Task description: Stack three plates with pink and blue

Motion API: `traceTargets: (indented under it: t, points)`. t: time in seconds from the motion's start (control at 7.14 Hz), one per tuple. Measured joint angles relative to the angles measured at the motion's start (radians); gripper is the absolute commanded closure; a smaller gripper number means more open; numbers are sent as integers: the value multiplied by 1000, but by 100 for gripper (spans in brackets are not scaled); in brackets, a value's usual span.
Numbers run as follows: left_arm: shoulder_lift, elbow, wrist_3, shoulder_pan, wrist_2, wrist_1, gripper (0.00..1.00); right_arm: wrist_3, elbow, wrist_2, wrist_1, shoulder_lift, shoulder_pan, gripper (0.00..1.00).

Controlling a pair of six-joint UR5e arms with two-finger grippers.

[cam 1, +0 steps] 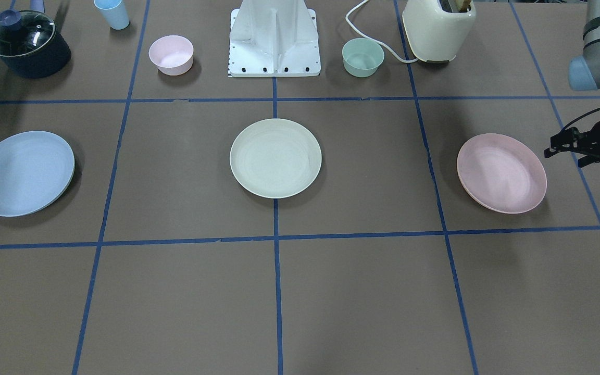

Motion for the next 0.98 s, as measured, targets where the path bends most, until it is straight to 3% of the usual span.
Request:
traceTargets:
  t: [0.7, 0.98]
  points:
    - [-45, 95, -8, 36, -7, -58, 1, 2, -4, 13, 66, 1, -14, 0]
    - [-57, 100, -30, 61, -7, -60, 19, 1, -4, 14, 67, 1, -22, 0]
